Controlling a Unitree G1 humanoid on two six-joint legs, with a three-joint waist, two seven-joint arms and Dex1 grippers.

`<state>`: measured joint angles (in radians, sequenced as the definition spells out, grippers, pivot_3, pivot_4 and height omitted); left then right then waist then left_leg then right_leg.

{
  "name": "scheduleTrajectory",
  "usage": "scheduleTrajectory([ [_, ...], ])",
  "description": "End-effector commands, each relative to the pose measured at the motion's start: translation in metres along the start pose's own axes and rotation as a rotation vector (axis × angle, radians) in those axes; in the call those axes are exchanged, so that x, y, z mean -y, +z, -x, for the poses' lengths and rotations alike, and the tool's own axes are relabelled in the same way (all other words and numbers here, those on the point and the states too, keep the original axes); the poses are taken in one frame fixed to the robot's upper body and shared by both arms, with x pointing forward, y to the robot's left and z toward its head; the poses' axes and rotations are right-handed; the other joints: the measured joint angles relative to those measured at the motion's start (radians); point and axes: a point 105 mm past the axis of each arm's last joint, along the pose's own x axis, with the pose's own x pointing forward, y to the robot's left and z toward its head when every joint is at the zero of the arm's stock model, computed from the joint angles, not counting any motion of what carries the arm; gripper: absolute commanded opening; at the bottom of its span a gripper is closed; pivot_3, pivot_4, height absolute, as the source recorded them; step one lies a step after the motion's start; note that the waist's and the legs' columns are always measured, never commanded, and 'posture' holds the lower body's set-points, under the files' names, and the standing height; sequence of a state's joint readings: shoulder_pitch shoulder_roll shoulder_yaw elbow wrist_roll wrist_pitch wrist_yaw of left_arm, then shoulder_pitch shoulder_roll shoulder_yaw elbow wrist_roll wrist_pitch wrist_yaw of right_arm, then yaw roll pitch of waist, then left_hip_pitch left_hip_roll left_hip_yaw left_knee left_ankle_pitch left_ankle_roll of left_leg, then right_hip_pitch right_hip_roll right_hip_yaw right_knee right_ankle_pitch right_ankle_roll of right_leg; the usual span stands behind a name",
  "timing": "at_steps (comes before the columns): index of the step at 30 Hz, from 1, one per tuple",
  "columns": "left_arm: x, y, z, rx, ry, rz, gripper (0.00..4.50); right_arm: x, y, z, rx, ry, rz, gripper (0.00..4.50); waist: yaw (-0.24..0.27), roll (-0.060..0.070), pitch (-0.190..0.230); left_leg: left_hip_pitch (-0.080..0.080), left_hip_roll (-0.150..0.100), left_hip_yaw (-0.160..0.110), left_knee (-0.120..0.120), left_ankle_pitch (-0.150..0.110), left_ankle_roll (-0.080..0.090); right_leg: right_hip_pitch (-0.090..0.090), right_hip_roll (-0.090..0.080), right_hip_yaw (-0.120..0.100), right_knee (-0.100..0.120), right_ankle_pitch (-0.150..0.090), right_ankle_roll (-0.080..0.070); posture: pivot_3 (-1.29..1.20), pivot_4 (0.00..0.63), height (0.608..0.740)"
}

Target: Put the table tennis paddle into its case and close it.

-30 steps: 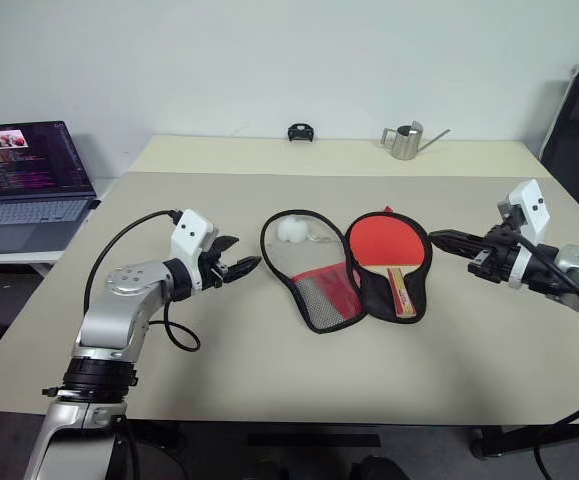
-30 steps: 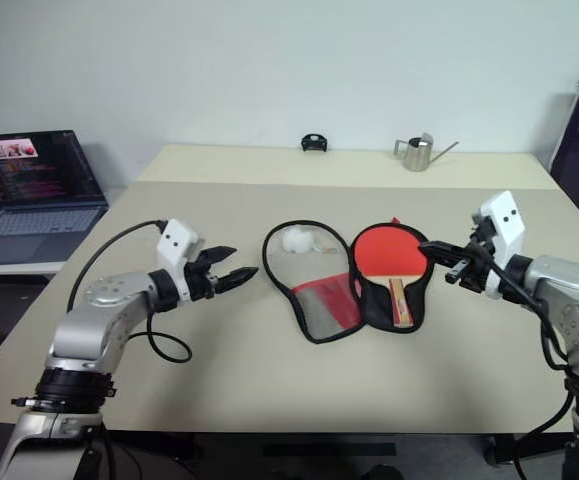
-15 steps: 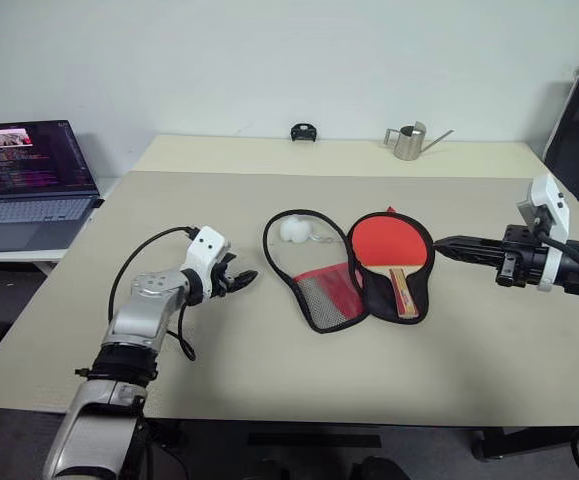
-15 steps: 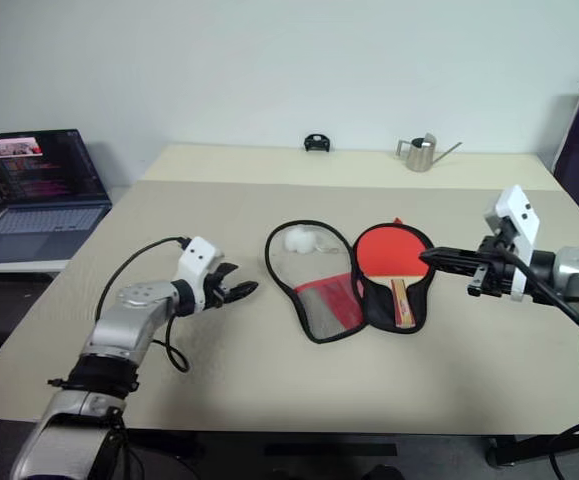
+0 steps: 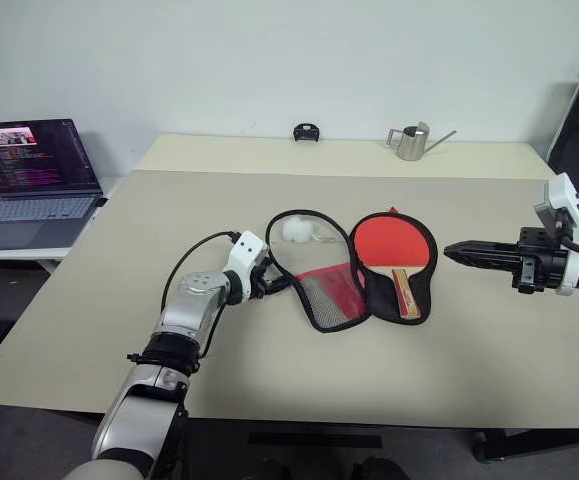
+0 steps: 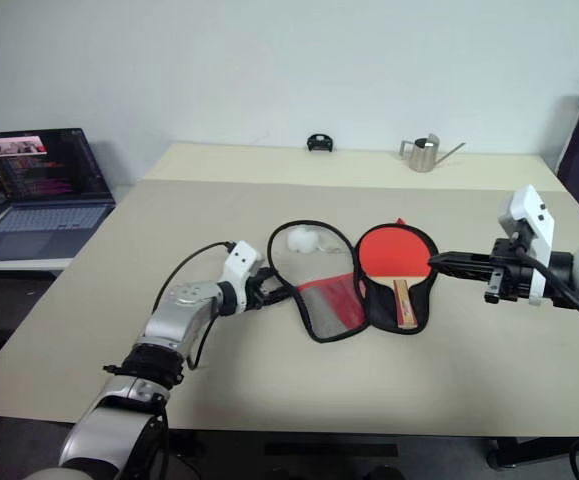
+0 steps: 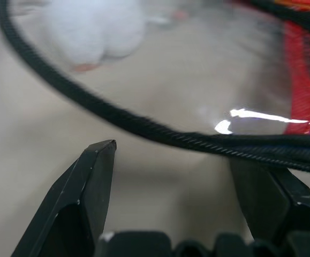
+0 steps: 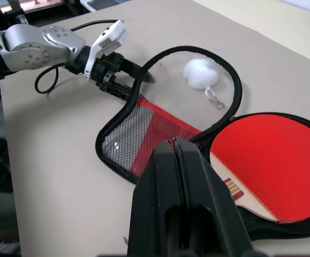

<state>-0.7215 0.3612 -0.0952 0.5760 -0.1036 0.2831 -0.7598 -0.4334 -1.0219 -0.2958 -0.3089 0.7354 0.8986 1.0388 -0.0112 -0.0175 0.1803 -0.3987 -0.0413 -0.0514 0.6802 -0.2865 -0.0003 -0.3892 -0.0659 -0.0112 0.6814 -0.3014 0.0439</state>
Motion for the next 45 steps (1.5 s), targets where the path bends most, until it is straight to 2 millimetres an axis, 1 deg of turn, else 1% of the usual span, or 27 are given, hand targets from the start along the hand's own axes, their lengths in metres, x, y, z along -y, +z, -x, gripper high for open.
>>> scheduleTrajectory([
  [1, 0.008, 0.037, -0.006, 0.098, -0.038, -0.043, 3.57, 0.002, 0.013, 0.011, 0.025, -0.028, 0.052, 0.02, 0.003, 0.0, 0.0, 0.0, 0.0, 0.0, 0.0, 0.0, 0.0, 0.0, 0.0, 0.0, 0.0, 0.0, 0.0, 0.0, 0.15, 0.74],
  [3, 0.016, 0.052, -0.012, 0.136, -0.068, -0.055, 3.57, 0.003, 0.013, 0.013, 0.023, -0.039, 0.038, 0.02, 0.008, 0.0, 0.0, 0.0, 0.0, 0.0, 0.0, 0.001, -0.002, 0.0, 0.0, 0.0, 0.0, 0.0, 0.0, 0.0, 0.15, 0.74],
  [8, 0.033, 0.082, -0.024, 0.202, -0.138, -0.092, 3.57, 0.002, 0.014, 0.017, 0.024, -0.052, 0.037, 0.02, 0.013, -0.001, 0.0, -0.001, 0.0, 0.0, 0.0, 0.001, -0.003, 0.0, 0.0, 0.0, 0.0, 0.0, 0.0, 0.0, 0.15, 0.74],
  [10, 0.046, 0.101, -0.038, 0.233, -0.177, -0.118, 3.57, 0.002, 0.014, 0.018, 0.027, -0.063, 0.039, 0.02, 0.013, -0.001, 0.001, -0.001, 0.0, 0.0, 0.0, 0.001, -0.003, 0.0, 0.0, 0.0, 0.0, 0.0, 0.0, 0.0, 0.15, 0.74],
  [11, 0.05, 0.106, -0.043, 0.24, -0.188, -0.126, 3.57, 0.002, 0.014, 0.018, 0.027, -0.066, 0.039, 0.02, 0.014, -0.001, 0.001, -0.001, 0.0, 0.0, 0.001, 0.002, -0.003, 0.0, 0.0, -0.001, 0.0, 0.0, 0.0, 0.0, 0.15, 0.74],
  [13, 0.066, 0.119, -0.058, 0.26, -0.225, -0.136, 3.57, 0.002, 0.014, 0.019, 0.033, -0.077, 0.039, 0.02, 0.016, -0.002, 0.001, -0.001, -0.001, 0.0, 0.001, 0.002, -0.002, 0.0, 0.0, -0.001, 0.0, 0.0, 0.0, 0.0, 0.15, 0.74],
  [16, 0.083, 0.129, -0.075, 0.27, -0.249, -0.154, 3.57, 0.001, 0.014, 0.02, 0.035, -0.088, 0.035, 0.02, 0.019, -0.002, 0.001, -0.001, -0.001, 0.001, 0.001, 0.001, -0.002, 0.0, 0.0, -0.001, -0.001, 0.0, 0.0, 0.0, 0.15, 0.74],
  [20, 0.1, 0.133, -0.09, 0.266, -0.257, -0.167, 3.57, -0.001, 0.011, 0.023, 0.029, -0.109, 0.029, 0.02, 0.013, -0.003, 0.002, -0.001, -0.001, 0.002, 0.0, 0.001, -0.002, 0.0, 0.0, 0.0, 0.0, 0.0, 0.0, 0.0, 0.15, 0.74],
  [22, 0.102, 0.133, -0.094, 0.269, -0.243, -0.169, 3.57, -0.001, 0.011, 0.023, 0.032, -0.122, 0.025, 0.02, 0.012, -0.003, 0.002, 0.0, -0.001, 0.002, 0.0, 0.001, -0.002, 0.0, 0.0, -0.001, 0.0, 0.0, 0.0, 0.0, 0.15, 0.74],
  [25, 0.096, 0.134, -0.093, 0.281, -0.214, -0.161, 3.57, 0.0, 0.008, 0.023, 0.038, -0.143, 0.021, 0.02, 0.011, -0.003, 0.002, 0.0, -0.001, 0.002, 0.0, 0.001, -0.002, 0.0, 0.0, 0.0, 0.0, 0.0, 0.0, 0.0, 0.15, 0.74],
  [28, 0.082, 0.135, -0.087, 0.301, -0.187, -0.159, 3.57, 0.002, 0.003, 0.019, 0.038, -0.168, 0.006, 0.02, 0.011, -0.003, 0.002, 0.0, -0.001, 0.002, 0.0, 0.002, -0.002, 0.0, 0.0, 0.0, 0.001, 0.0, 0.0, 0.0, 0.15, 0.74],
  [31, 0.071, 0.139, -0.074, 0.356, -0.209, -0.146, 3.57, 0.004, -0.006, 0.012, 0.031, -0.187, -0.042, 0.02, 0.01, -0.003, 0.002, 0.0, -0.001, 0.002, 0.0, 0.002, -0.002, 0.0, 0.0, 0.0, 0.0, 0.0, 0.0, 0.0, 0.15, 0.74],
  [33, 0.067, 0.139, -0.058, 0.401, -0.277, -0.149, 3.57, 0.008, -0.015, 0.006, 0.017, -0.211, -0.065, 0.02, 0.009, -0.003, 0.002, 0.0, -0.001, 0.001, 0.0, 0.002, -0.003, 0.0, 0.0, 0.0, 0.0, 0.0, 0.0, 0.0, 0.15, 0.74],
  [34, 0.065, 0.137, -0.049, 0.422, -0.314, -0.155, 3.57, 0.013, -0.019, 0.005, 0.024, -0.24, -0.083, 0.18, 0.009, -0.003, 0.002, 0.0, 0.0, 0.001, 0.0, 0.002, -0.003, 0.0, 0.0, 0.0, 0.0, 0.0, 0.0, 0.0, 0.15, 0.74],
  [35, 0.061, 0.133, -0.037, 0.436, -0.344, -0.161, 3.57, 0.017, -0.021, 0.003, 0.03, -0.26, -0.099, 0.38, 0.008, -0.002, 0.001, 0.0, 0.0, 0.001, 0.0, 0.002, -0.003, 0.0, 0.0, 0.0, 0.0, 0.0, 0.0, 0.0, 0.15, 0.74],
  [37, 0.055, 0.127, -0.021, 0.439, -0.374, -0.164, 3.57, 0.024, -0.026, 0.0, 0.034, -0.287, -0.123, 0.84, 0.008, -0.002, 0.001, 0.0, 0.0, 0.001, 0.0, 0.002, -0.003, 0.0, 0.0, 0.001, 0.0, 0.0, 0.0, 0.0, 0.15, 0.74],
  [39, 0.047, 0.121, -0.003, 0.434, -0.381, -0.156, 3.57, 0.027, -0.034, -0.005, 0.023, -0.295, -0.142, 1.58, 0.008, -0.002, 0.001, 0.0, 0.0, 0.001, 0.0, 0.002, -0.003, 0.0, 0.0, 0.001, 0.0, 0.0, 0.0, 0.0, 0.15, 0.74],
  [42, 0.044, 0.12, 0.015, 0.428, -0.405, -0.148, 3.57, 0.031, -0.04, -0.01, 0.016, -0.29, -0.163, 2.54, 0.007, -0.002, 0.001, 0.0, 0.0, 0.001, 0.0, 0.002, -0.003, 0.0, 0.0, 0.0, 0.0, 0.0, 0.0, 0.0, 0.15, 0.74],
  [45, 0.041, 0.124, 0.047, 0.424, -0.421, -0.173, 3.57, 0.042, -0.051, -0.017, -0.004, -0.306, -0.187, 3.61, 0.008, -0.002, 0.001, 0.0, 0.0, 0.0, 0.001, 0.002, -0.003, 0.0, 0.0, 0.0, 0.0, 0.0, 0.0, 0.0, 0.15, 0.74],
])
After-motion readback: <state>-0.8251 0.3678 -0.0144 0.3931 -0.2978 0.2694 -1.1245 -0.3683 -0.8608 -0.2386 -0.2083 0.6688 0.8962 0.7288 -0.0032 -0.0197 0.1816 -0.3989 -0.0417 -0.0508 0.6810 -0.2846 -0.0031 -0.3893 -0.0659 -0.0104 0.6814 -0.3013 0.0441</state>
